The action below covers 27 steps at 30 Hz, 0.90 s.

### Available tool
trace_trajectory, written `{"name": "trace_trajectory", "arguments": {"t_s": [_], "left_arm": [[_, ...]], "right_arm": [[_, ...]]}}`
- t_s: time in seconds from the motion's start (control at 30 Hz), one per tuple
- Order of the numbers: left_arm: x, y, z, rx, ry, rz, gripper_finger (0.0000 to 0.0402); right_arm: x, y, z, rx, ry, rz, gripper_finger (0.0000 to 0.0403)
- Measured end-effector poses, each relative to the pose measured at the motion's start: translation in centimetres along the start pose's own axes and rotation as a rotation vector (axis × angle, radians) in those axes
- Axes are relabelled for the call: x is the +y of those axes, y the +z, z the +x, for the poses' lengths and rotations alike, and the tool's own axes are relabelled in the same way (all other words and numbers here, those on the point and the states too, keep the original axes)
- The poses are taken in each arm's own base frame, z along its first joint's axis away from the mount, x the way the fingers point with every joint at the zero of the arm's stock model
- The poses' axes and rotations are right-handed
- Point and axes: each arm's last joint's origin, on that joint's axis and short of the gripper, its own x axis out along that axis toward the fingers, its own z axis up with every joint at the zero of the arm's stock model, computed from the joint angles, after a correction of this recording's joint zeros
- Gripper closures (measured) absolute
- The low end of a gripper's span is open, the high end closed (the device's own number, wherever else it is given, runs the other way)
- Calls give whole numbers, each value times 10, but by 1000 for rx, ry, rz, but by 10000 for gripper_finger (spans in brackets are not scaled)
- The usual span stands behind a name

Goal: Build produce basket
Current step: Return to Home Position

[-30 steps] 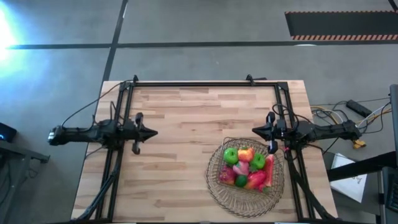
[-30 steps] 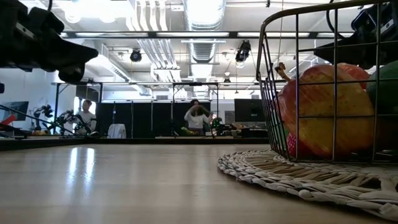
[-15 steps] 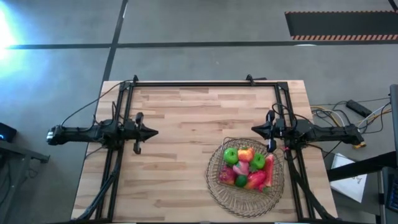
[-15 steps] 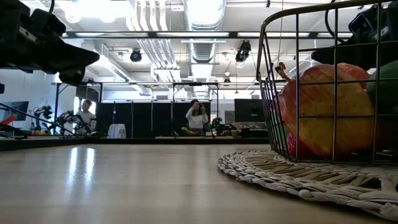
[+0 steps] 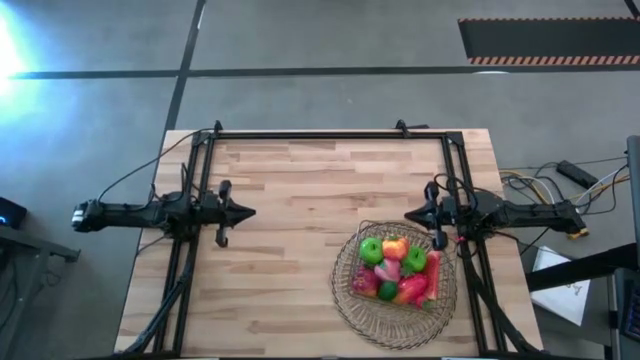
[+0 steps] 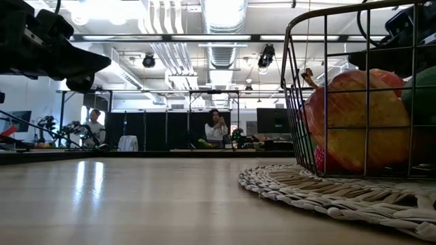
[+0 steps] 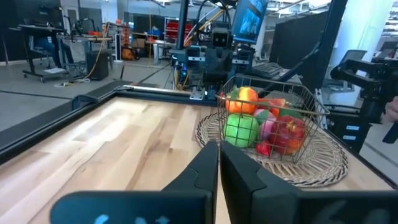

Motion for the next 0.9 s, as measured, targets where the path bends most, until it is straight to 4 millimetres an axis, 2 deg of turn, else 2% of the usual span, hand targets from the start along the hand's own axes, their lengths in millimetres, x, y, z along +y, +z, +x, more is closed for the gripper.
{"name": "trace_trajectory", "arguments": {"t_s": [0.9], "left_arm": [[0,-7,5,82,1,6,402]], "right_arm": [[-1,1,0,-6,-41,10,394]]}}
